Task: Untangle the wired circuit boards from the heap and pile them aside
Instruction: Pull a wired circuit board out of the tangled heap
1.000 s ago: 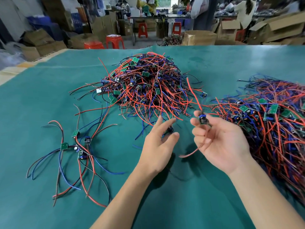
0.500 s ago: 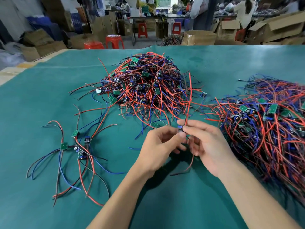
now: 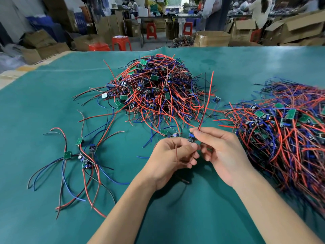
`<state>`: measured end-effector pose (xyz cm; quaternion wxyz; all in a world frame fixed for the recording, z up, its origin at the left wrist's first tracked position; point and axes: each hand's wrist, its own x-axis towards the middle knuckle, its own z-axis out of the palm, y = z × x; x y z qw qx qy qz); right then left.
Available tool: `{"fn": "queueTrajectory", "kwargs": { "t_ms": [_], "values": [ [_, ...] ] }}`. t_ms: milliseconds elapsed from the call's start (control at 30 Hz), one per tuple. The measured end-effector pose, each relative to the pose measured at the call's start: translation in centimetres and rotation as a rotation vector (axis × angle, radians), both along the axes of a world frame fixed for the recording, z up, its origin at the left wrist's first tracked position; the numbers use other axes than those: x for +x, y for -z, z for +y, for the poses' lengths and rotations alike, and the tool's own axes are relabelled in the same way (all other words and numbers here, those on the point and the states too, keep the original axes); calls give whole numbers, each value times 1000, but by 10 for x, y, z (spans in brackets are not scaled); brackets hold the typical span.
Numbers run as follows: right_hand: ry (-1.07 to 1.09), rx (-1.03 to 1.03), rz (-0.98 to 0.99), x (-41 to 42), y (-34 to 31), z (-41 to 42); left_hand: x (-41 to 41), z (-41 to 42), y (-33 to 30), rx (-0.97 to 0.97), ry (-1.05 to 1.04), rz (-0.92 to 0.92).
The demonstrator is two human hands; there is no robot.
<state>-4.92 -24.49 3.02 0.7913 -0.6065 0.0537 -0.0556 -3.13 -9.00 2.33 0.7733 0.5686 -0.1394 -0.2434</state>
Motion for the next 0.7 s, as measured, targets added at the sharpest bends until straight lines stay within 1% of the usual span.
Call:
{"fn": "queueTrajectory", "kwargs": {
  "t_ms": [67,200,300,400,467,567,700],
  "values": [
    [43,-13,-10,1,0,-2,0,1,0,5,27,0],
    [127,-105,-6,1,3,-5,1,2,-1,19,50,-25],
    [209,-175,-41,5,7,-10,1,2,-1,40,52,-52],
    [356,-318,-102,9,7,-17,1,2,-2,61,69,-69],
    [459,-369,-153,10,7,-23,1,1,-2,77,78,-85],
    [601,-374,-180,14,7,-38,1,1,-1,93,100,-104],
    [881,-316,-207,19,10,-55,0,0,0,99,120,-110]
  ]
}}
